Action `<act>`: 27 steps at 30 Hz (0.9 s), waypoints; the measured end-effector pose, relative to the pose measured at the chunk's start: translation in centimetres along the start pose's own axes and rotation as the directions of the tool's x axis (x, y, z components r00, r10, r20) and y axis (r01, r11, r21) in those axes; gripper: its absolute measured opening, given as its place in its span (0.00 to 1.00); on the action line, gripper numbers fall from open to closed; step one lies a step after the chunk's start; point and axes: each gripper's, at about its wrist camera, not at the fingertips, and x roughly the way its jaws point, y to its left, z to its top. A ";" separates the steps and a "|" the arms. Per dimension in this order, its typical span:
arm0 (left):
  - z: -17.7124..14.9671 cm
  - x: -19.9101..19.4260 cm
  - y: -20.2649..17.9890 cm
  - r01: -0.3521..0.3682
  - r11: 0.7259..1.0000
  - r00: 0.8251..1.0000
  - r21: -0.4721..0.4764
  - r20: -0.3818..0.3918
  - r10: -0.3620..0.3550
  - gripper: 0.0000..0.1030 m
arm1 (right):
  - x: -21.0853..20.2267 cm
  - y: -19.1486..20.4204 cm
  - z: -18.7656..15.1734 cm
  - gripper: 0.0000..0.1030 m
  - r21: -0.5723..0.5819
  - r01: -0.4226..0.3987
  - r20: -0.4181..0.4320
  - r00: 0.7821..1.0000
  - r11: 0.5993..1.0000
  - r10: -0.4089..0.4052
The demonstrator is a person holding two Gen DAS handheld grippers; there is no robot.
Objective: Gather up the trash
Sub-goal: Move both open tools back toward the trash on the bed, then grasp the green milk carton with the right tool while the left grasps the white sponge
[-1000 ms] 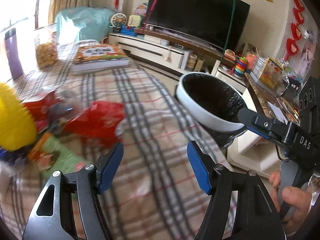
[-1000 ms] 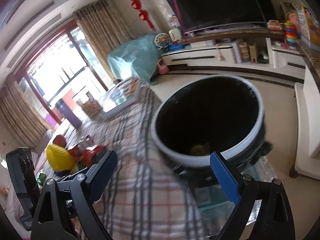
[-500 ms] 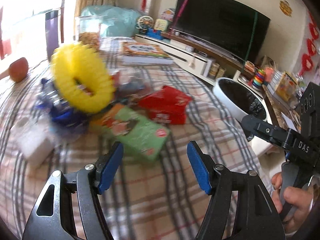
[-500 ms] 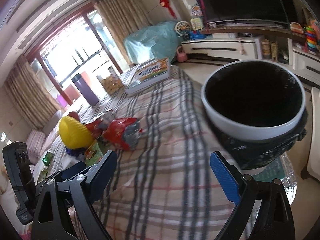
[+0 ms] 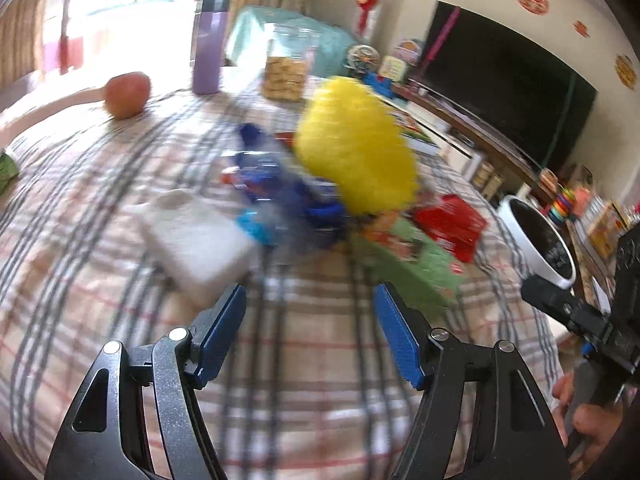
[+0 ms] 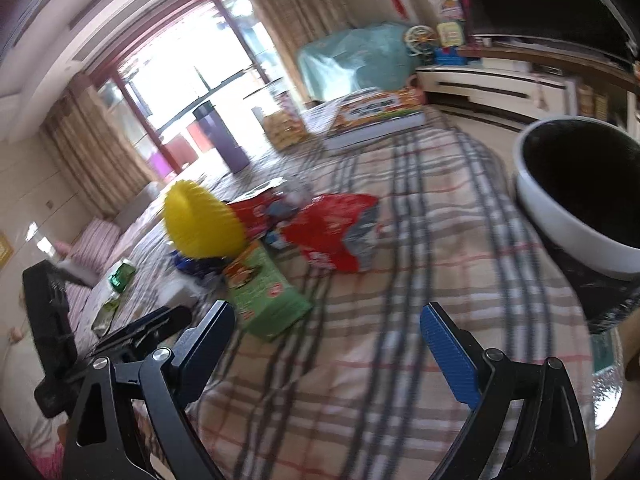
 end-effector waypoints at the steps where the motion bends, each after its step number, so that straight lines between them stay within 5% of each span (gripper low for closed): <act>1: 0.1 0.0 0.7 -0.012 1.000 1.000 -0.013 0.000 0.012 0.69 | 0.3 0.4 0.0 0.92 -0.013 -0.008 -0.009 1.000 1.000 0.008; 13: 1.4 -1.2 1.8 0.001 1.000 1.000 -0.030 0.025 0.000 0.75 | 4.0 3.8 -0.2 0.92 -0.151 -0.066 -0.110 0.993 0.986 0.050; 18: 0.9 -2.1 2.6 -0.050 0.999 0.998 -0.022 0.043 0.051 0.77 | 4.8 4.2 -0.3 0.92 -0.158 -0.082 -0.122 0.991 0.984 0.063; 27: 1.4 1.8 5.4 -0.114 0.987 0.993 -0.111 -0.047 0.110 0.79 | 6.4 5.1 -0.1 0.92 -0.216 -0.095 -0.150 0.987 0.972 0.063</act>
